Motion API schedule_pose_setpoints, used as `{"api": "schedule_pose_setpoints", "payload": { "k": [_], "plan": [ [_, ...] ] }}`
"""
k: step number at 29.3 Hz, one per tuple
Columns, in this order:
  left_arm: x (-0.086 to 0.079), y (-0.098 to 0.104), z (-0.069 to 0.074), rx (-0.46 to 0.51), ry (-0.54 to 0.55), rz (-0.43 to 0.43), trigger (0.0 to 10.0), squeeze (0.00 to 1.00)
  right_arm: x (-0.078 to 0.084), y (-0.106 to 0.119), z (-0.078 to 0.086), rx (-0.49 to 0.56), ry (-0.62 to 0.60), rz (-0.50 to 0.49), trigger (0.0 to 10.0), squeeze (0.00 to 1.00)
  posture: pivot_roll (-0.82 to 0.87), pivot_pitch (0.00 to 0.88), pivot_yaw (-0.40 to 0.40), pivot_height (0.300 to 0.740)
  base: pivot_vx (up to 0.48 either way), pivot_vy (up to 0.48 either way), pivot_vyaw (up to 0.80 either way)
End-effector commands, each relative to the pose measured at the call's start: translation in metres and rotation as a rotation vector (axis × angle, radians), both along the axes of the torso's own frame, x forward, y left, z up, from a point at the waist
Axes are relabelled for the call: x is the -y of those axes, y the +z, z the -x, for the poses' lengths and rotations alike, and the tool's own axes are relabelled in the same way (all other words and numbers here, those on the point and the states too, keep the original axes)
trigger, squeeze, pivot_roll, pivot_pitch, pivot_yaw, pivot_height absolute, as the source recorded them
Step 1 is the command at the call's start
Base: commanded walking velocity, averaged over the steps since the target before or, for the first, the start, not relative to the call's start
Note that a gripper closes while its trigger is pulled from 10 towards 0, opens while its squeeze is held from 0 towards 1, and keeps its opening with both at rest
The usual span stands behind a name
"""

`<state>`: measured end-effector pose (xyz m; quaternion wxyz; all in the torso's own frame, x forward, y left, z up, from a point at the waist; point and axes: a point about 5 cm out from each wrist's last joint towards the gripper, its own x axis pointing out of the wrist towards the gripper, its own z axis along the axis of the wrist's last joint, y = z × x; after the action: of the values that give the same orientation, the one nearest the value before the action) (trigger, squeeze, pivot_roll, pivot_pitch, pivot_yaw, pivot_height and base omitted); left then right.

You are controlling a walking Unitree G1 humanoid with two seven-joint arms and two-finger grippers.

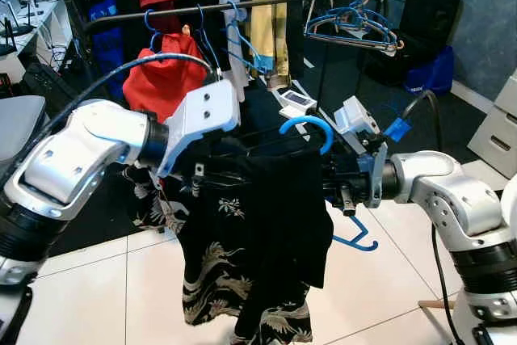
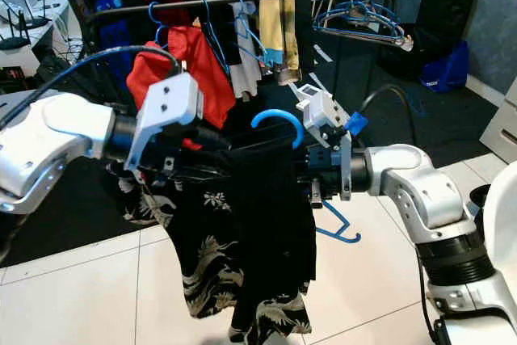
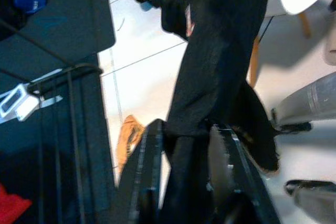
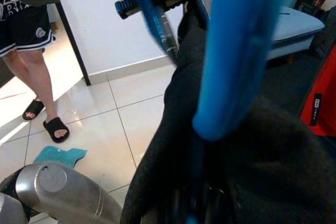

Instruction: Hang hanger

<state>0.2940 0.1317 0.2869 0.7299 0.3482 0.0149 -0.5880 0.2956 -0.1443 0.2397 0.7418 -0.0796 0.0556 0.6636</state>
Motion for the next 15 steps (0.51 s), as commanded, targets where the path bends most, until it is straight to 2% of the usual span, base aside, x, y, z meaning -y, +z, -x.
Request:
{"api": "schedule_pose_setpoints", "payload": {
  "k": [1, 4, 5, 7, 15],
  "plan": [
    [-0.007, -0.01, -0.001, -0.034, 0.022, -0.06, 0.0, 0.0, -0.005, 0.011, 0.005, 0.053, 0.042, -0.026, 10.0, 0.0, 0.02, 0.01, 0.048, 0.74, 0.0, 0.0, 0.0],
    [-0.013, -0.013, 0.004, -0.042, -0.012, -0.142, 0.0, 0.0, -0.004, 0.013, 0.005, 0.055, 0.043, -0.027, 10.0, 0.0, 0.02, 0.012, 0.048, 0.74, 0.0, 0.0, 0.0],
    [-0.013, -0.013, 0.004, -0.042, -0.012, -0.142, 0.0, 0.0, -0.004, 0.013, 0.005, 0.055, 0.043, -0.027, 10.0, 0.0, 0.02, 0.012, 0.048, 0.74, 0.0, 0.0, 0.0],
    [-0.016, -0.017, 0.009, -0.059, -0.049, -0.21, 0.0, 0.0, -0.004, 0.014, 0.004, 0.057, 0.043, -0.03, 10.0, 0.0, 0.02, 0.012, 0.047, 0.74, 0.0, 0.0, 0.0],
    [-0.015, -0.02, 0.009, -0.052, -0.074, -0.247, 0.0, 0.0, -0.004, 0.015, 0.004, 0.06, 0.045, -0.034, 10.0, 0.0, 0.02, 0.014, 0.048, 0.74, 0.0, 0.0, 0.0]
  ]
}}
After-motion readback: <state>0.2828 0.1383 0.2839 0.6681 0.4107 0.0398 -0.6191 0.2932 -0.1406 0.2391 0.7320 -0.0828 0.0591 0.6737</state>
